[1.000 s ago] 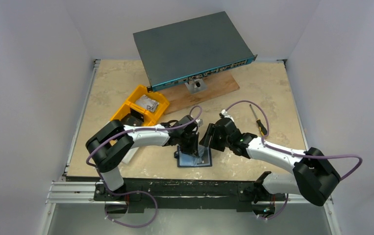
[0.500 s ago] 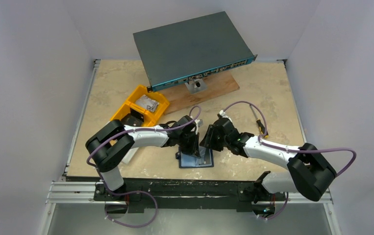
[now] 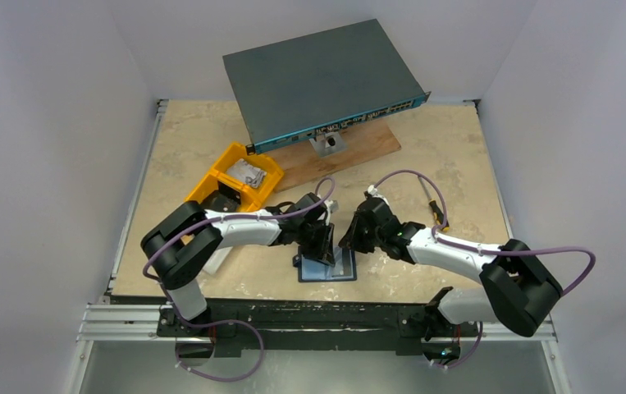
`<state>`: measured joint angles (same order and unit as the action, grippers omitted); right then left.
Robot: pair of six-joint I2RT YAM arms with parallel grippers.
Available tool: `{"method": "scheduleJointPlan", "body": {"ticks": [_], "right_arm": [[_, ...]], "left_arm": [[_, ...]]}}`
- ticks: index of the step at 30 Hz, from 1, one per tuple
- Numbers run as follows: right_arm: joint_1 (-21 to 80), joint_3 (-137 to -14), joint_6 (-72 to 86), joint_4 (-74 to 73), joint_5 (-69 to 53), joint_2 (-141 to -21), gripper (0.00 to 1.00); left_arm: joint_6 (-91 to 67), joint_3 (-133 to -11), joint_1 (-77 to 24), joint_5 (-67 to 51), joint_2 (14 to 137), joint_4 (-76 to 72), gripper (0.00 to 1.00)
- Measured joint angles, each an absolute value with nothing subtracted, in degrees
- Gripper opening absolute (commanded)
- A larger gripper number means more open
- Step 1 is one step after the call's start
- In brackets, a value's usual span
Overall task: Take the credit cards out of the card holder
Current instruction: Remove the credit card from the card holder.
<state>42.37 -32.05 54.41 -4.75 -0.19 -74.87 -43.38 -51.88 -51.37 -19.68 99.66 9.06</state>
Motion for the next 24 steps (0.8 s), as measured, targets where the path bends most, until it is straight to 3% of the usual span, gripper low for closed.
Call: {"method": "scheduleJointPlan", "body": {"ticks": [5,19,24], "right_arm": [[42.4,-32.1,54.4,-4.9,-0.8,-74.9,0.04],[42.4,-33.3,53.9,-5.7,-1.3,-75.1,0.03],[42.5,-34.0,53.7,-5.9,-2.3,-75.5,0.14]], "left_arm": [[-42.5,-51.9,-51.4,-18.4,96.6,12.8,0.3],[-42.4,-48.8,-51.4,-4.1,87.7,26.5,0.02],[-42.5,-48.6,-51.2,-3.0,90.5,26.7,0.0]]}}
